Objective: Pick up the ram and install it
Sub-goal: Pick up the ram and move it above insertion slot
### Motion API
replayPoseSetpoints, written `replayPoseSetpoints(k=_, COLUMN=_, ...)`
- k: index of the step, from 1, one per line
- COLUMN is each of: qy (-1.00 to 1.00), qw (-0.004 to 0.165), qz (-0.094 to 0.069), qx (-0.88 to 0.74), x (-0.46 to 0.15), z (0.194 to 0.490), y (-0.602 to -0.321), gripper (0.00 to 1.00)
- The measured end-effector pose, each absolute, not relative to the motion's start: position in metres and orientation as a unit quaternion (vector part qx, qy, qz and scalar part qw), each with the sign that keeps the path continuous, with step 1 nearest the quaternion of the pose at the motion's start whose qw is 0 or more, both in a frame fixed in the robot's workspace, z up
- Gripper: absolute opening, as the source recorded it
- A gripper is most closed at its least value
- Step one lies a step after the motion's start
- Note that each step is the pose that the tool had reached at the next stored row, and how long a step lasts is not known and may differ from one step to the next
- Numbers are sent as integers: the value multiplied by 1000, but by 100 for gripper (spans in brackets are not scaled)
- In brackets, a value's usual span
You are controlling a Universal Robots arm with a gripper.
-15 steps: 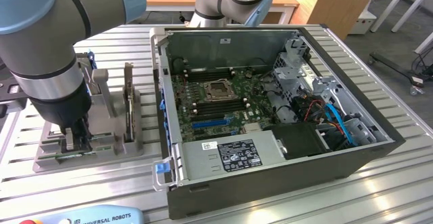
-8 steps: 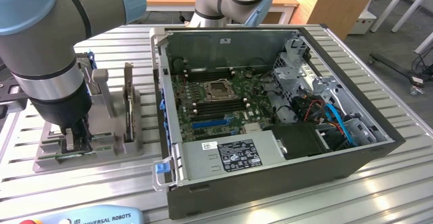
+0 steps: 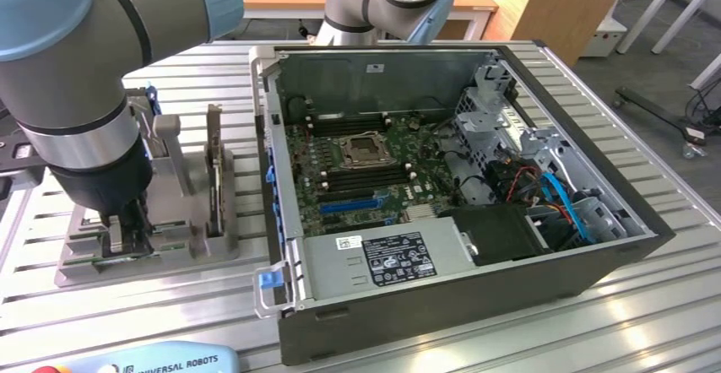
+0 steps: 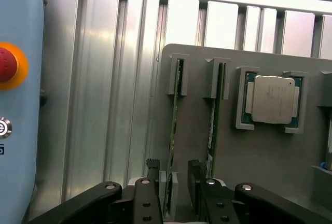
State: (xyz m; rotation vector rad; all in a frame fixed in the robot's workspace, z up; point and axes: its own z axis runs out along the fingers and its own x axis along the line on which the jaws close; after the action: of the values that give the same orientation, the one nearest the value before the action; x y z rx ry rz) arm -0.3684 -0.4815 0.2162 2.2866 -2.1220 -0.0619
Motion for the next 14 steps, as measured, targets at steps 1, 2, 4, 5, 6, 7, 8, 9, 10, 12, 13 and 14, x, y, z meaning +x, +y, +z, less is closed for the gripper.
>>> replayPoseSetpoints(k=1, qy=-680, qw=11, qz=-20, qx=733, x=-368, z=216, y=-482, gripper=36)
replayPoseSetpoints(k=2, qy=-680, qw=11, qz=-20, qx=733, x=-368, z=216, y=-482, gripper=36)
replayPoseSetpoints(k=4, qy=-680, qw=11, qz=-20, qx=733, x=-368, z=216, y=-482, gripper=36)
replayPoseSetpoints(k=5, qy=-680, qw=11, qz=-20, qx=733, x=-368, z=216, y=-482, gripper=36)
replayPoseSetpoints(k=6, qy=-680, qw=11, qz=-20, qx=733, x=-368, z=216, y=-482, gripper=36)
replayPoseSetpoints(k=7, qy=-680, qw=11, qz=-20, qx=733, x=-368, z=215, y=-482, gripper=36)
replayPoseSetpoints(k=8, qy=-680, qw=11, qz=-20, qx=733, x=-368, z=215, y=-482, gripper=36)
replayPoseSetpoints(k=9, qy=-680, qw=11, qz=-20, qx=733, x=-368, z=214, y=-482, gripper=36)
replayPoseSetpoints(k=10, qy=-680, qw=11, qz=-20, qx=733, x=-368, z=214, y=-482, gripper=36)
replayPoseSetpoints(k=12, qy=-680, qw=11, qz=-20, qx=733, x=-368, z=213, y=-482, gripper=36)
replayPoseSetpoints(k=13, qy=-680, qw=11, qz=-20, qx=733, x=-368, z=212, y=-482, gripper=36)
replayPoseSetpoints(k=14, qy=-680, qw=11, qz=-20, qx=733, x=-368, z=211, y=-482, gripper=36)
